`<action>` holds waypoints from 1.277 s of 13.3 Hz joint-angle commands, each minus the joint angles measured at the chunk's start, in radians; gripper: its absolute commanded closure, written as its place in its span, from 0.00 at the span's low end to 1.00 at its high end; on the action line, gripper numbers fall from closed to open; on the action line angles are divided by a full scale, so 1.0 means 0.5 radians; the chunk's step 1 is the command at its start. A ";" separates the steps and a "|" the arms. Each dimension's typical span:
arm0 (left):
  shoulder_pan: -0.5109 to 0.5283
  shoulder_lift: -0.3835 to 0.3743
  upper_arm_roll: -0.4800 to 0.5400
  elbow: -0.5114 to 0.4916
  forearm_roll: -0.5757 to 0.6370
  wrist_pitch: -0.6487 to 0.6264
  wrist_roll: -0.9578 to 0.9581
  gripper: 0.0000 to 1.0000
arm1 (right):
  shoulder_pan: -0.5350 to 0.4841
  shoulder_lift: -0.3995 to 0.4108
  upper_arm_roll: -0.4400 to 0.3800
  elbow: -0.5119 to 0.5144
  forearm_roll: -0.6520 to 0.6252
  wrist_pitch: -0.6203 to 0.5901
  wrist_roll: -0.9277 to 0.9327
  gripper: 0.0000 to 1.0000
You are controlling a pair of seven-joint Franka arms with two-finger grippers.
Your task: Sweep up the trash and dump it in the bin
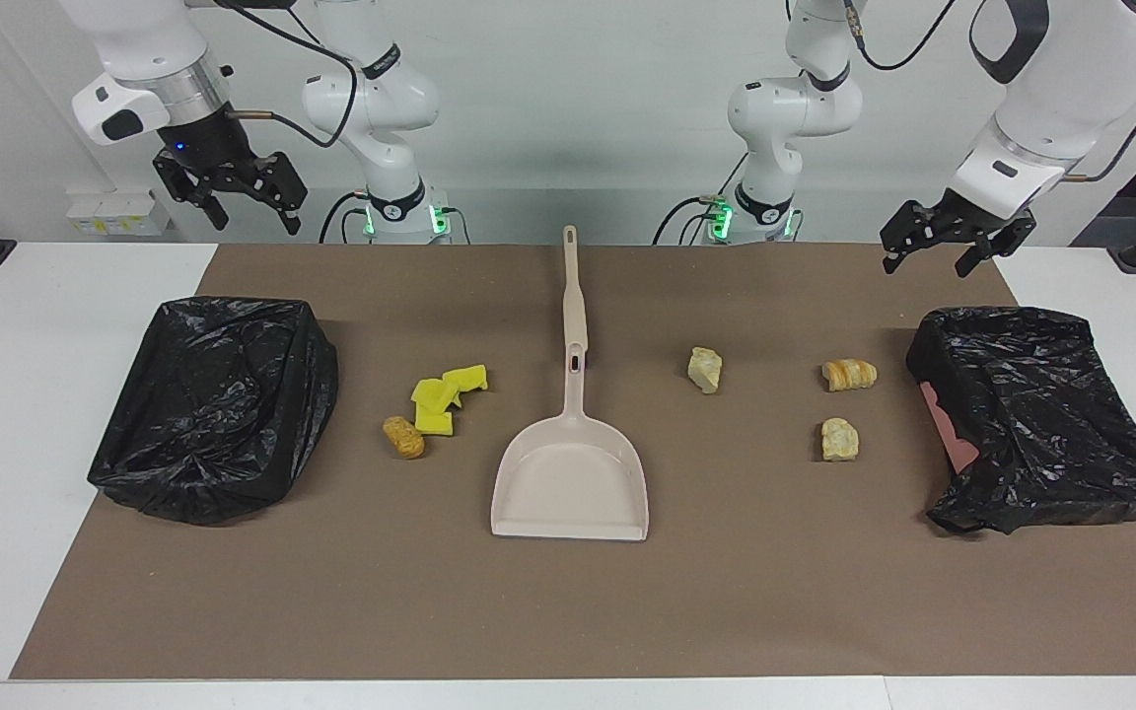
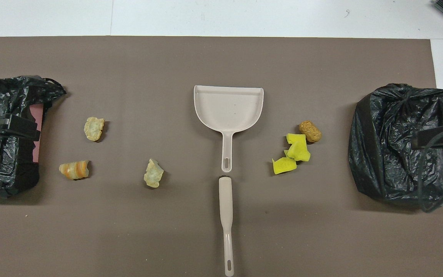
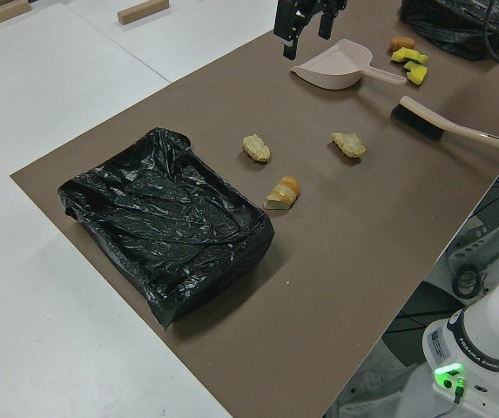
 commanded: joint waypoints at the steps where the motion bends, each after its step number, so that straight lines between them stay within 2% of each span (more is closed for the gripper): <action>1: -0.015 -0.021 0.013 -0.019 0.015 0.020 0.019 0.00 | 0.004 -0.021 0.016 -0.032 -0.055 0.013 -0.081 0.00; 4: -0.040 -0.006 0.007 -0.034 0.006 0.029 -0.005 0.00 | 0.001 -0.018 0.016 -0.057 -0.094 0.074 -0.081 0.00; 7: -0.132 -0.015 -0.002 -0.147 -0.007 0.142 -0.036 0.00 | 0.004 -0.021 0.016 -0.063 -0.091 0.083 -0.032 0.00; 13: -0.503 -0.028 -0.005 -0.503 -0.019 0.556 -0.397 0.00 | 0.001 -0.018 0.016 -0.063 -0.085 0.084 -0.032 0.00; 17: -0.834 0.000 -0.002 -0.779 -0.022 0.906 -0.762 0.00 | -0.002 -0.018 0.016 -0.066 -0.070 0.084 -0.035 0.00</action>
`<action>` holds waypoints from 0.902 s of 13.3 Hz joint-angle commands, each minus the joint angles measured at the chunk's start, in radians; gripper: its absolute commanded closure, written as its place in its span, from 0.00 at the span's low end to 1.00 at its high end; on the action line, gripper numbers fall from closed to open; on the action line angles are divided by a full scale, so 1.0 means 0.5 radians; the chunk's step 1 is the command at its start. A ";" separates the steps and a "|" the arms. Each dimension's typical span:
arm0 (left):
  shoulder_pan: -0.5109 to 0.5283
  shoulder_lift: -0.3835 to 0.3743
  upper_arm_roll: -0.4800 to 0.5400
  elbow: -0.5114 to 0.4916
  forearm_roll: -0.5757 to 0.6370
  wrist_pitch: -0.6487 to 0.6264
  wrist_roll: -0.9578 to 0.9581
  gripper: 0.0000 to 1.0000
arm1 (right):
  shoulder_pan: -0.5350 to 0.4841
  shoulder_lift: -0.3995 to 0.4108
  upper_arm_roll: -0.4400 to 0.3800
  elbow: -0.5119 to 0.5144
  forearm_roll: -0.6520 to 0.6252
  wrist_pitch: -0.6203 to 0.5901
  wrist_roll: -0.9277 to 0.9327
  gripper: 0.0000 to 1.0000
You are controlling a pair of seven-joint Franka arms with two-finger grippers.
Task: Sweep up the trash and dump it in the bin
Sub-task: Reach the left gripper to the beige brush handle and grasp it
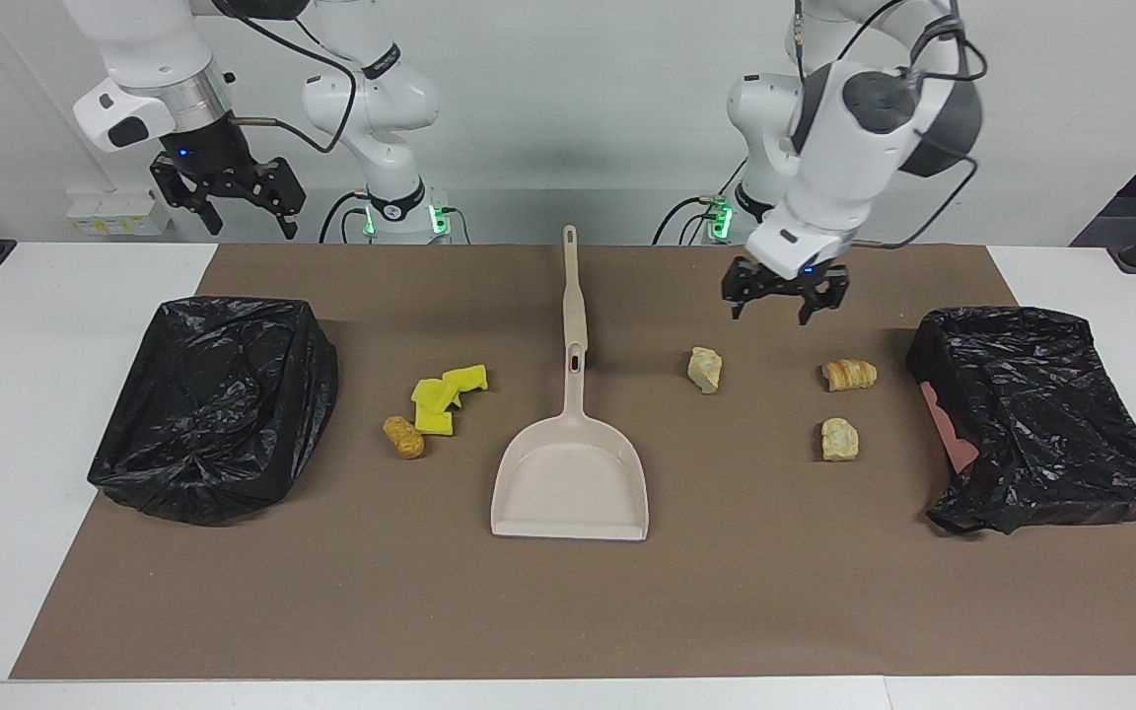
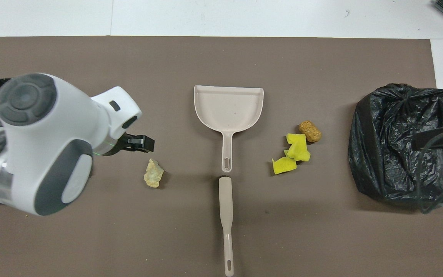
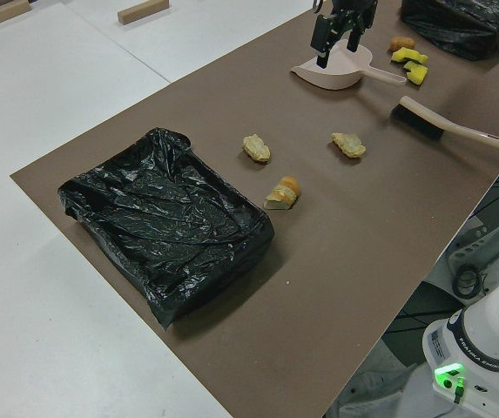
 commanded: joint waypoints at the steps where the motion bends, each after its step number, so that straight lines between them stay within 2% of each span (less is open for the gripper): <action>1: -0.218 -0.021 0.033 -0.234 -0.007 0.221 -0.232 0.00 | -0.004 -0.021 0.008 -0.039 -0.006 0.054 0.006 0.00; 5: -0.562 -0.021 0.033 -0.532 -0.019 0.531 -0.566 0.00 | -0.007 -0.021 0.008 -0.042 0.000 0.051 0.003 0.00; 9: -0.829 -0.024 0.030 -0.738 -0.188 0.791 -0.791 0.00 | -0.007 -0.024 0.008 -0.058 0.003 0.051 0.003 0.00; 12: -0.998 -0.012 0.030 -0.802 -0.212 0.841 -0.886 0.00 | -0.007 -0.024 0.008 -0.061 0.006 0.051 0.000 0.00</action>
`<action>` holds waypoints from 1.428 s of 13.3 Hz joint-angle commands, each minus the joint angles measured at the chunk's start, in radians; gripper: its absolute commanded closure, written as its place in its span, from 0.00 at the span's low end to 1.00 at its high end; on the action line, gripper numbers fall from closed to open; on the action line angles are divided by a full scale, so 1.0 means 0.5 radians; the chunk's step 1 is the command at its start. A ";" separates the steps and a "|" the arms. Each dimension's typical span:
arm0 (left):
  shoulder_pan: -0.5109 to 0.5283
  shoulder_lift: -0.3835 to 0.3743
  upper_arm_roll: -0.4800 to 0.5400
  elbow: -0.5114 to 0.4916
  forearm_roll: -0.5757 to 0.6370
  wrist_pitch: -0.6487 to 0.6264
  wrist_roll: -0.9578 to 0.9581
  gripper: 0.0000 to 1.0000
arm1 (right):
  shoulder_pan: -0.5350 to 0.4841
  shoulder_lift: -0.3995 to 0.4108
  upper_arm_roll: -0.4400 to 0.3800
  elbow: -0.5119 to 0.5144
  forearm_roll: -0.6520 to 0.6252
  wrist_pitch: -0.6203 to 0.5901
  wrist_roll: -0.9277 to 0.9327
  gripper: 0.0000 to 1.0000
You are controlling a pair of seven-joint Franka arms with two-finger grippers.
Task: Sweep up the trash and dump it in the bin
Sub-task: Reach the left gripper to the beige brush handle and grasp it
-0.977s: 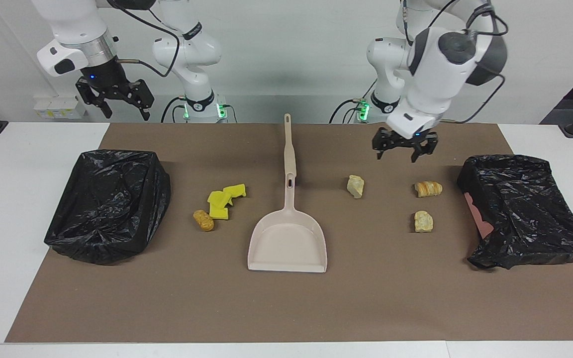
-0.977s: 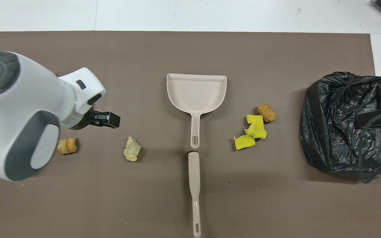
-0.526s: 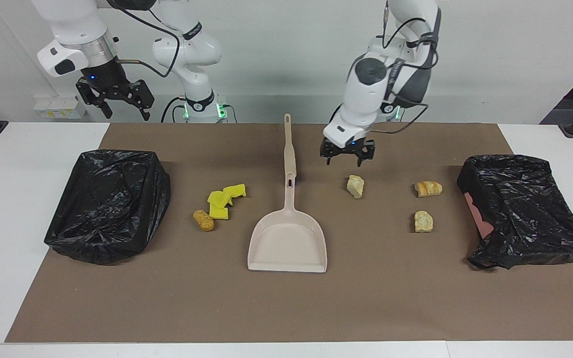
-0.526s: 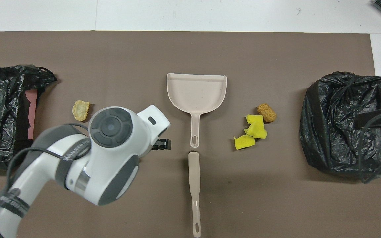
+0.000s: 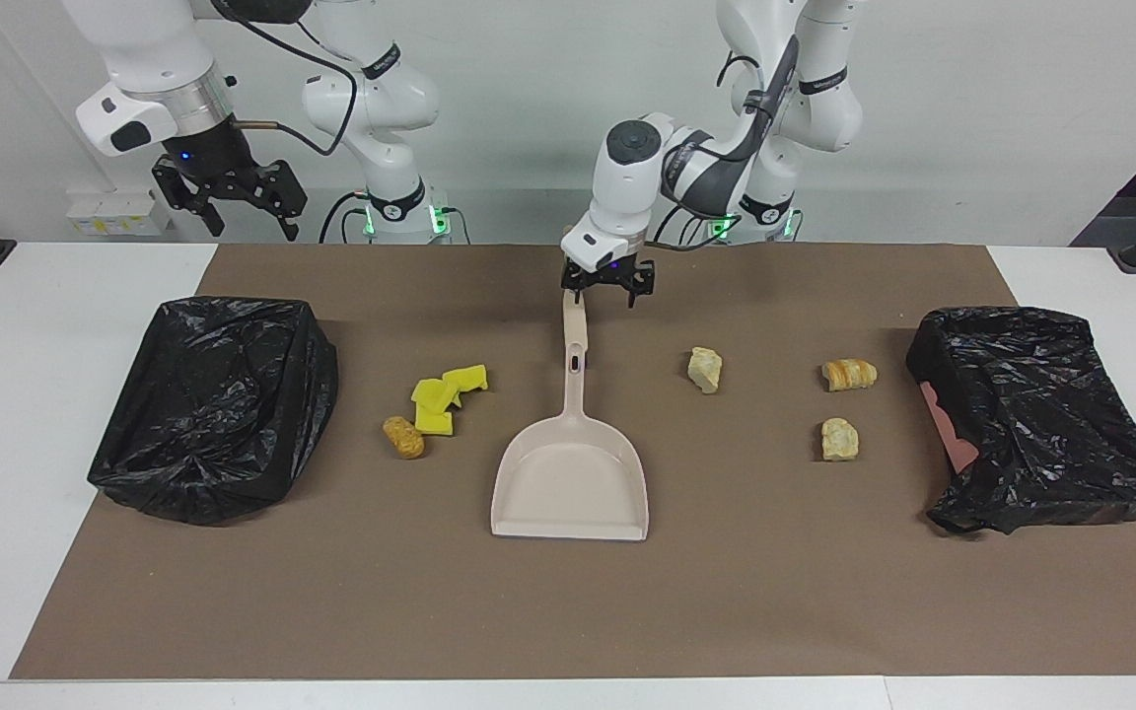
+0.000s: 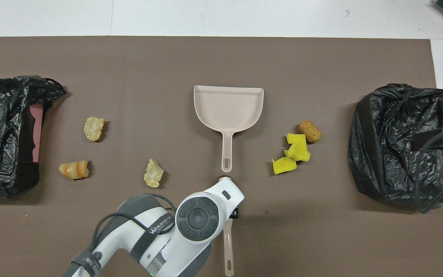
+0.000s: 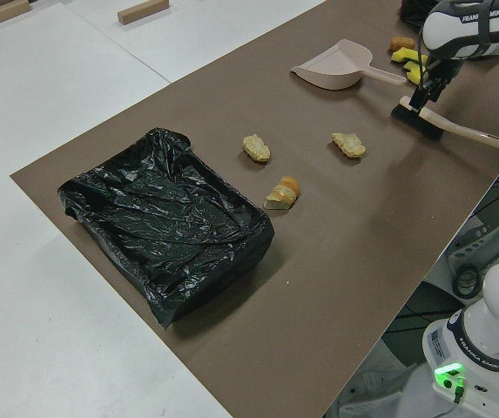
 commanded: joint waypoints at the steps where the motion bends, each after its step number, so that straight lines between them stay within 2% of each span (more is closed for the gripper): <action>1: -0.142 -0.067 0.040 -0.114 -0.048 0.080 -0.121 0.00 | -0.007 -0.025 0.008 -0.051 0.006 0.048 0.000 0.00; 4: -0.216 -0.067 0.031 -0.124 -0.085 0.077 -0.229 0.00 | -0.007 -0.034 0.008 -0.057 0.009 0.039 -0.003 0.00; 7: -0.284 0.013 0.031 -0.148 -0.122 0.080 -0.235 0.00 | -0.007 -0.050 0.008 -0.078 0.009 0.042 -0.003 0.00; 9: -0.287 0.019 0.031 -0.139 -0.131 0.077 -0.229 0.19 | -0.007 -0.050 0.008 -0.079 0.009 0.045 -0.003 0.00; 12: -0.287 0.001 0.031 -0.124 -0.149 0.056 -0.247 0.37 | -0.007 -0.050 0.008 -0.079 0.009 0.045 -0.003 0.00; 13: -0.290 0.001 0.031 -0.121 -0.165 0.053 -0.299 0.49 | -0.007 -0.050 0.005 -0.079 0.009 0.045 -0.003 0.00; 14: -0.290 -0.002 0.031 -0.121 -0.165 0.050 -0.324 0.67 | -0.007 -0.050 0.008 -0.079 0.009 0.045 -0.003 0.00; 15: -0.290 -0.005 0.031 -0.121 -0.165 0.041 -0.324 0.94 | -0.007 -0.050 0.005 -0.079 0.009 0.045 -0.003 0.00; 16: -0.290 -0.011 0.031 -0.117 -0.165 0.022 -0.324 1.00 | -0.007 -0.050 0.008 -0.079 0.009 0.045 -0.003 0.00; 19: -0.260 -0.091 0.046 -0.105 -0.165 -0.103 -0.342 1.00 | -0.010 -0.050 0.008 -0.079 0.009 0.045 -0.003 0.00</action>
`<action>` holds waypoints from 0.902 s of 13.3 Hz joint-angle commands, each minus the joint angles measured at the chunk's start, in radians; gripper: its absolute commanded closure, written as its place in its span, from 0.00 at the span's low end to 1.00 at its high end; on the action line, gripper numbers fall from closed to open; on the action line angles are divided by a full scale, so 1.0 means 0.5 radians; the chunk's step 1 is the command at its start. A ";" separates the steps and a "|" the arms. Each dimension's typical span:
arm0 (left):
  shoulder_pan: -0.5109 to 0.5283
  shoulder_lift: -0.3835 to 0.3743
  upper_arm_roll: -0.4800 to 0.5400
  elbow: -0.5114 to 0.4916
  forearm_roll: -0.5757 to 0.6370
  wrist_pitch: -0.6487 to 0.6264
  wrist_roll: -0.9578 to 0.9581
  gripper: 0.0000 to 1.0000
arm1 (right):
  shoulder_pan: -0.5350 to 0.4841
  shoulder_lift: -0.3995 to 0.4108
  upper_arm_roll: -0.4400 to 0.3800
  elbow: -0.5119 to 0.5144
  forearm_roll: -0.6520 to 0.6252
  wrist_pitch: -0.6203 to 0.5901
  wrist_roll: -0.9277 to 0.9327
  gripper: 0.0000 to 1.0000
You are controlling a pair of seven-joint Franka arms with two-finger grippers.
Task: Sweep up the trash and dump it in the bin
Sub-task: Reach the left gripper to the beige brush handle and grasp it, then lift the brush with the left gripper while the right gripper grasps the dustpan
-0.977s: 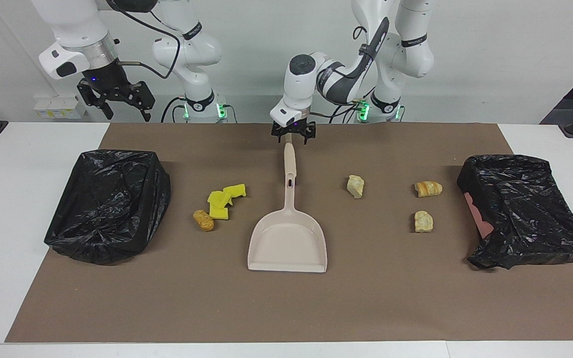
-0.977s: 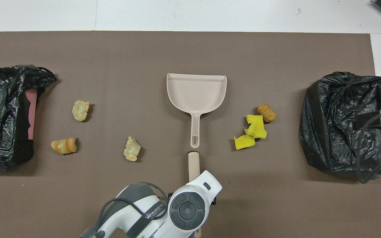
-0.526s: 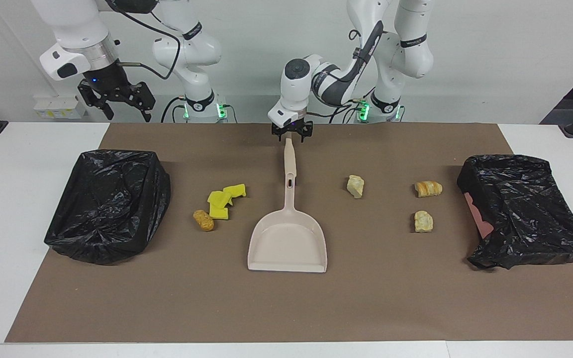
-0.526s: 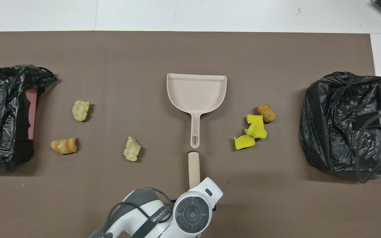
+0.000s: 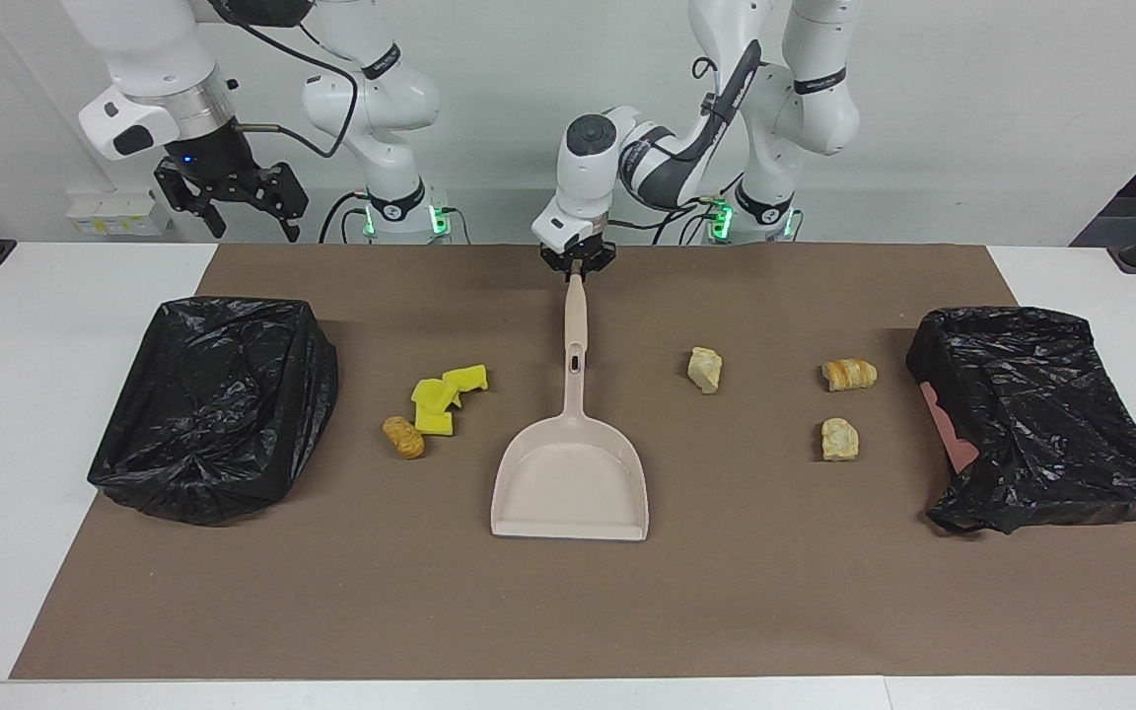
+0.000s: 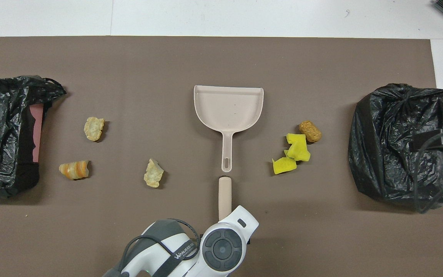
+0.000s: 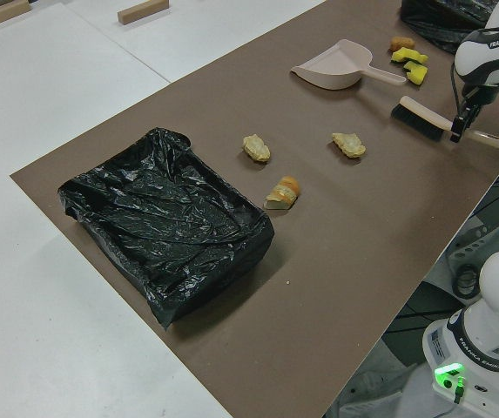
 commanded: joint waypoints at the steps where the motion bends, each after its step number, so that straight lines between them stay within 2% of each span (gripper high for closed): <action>1: 0.031 -0.151 0.049 -0.005 -0.021 -0.186 -0.030 1.00 | -0.010 -0.049 0.005 -0.063 0.009 0.045 -0.003 0.00; 6: 0.432 -0.198 0.053 0.078 0.181 -0.579 -0.033 1.00 | -0.007 -0.031 0.008 -0.023 0.015 0.033 -0.022 0.00; 8: 0.601 -0.198 0.053 0.105 0.312 -0.665 -0.045 1.00 | -0.001 -0.083 0.015 -0.102 0.012 0.017 -0.007 0.00; 12: 0.896 -0.201 0.053 0.243 0.524 -0.886 -0.116 1.00 | 0.195 -0.034 0.064 -0.235 0.015 0.296 0.150 0.00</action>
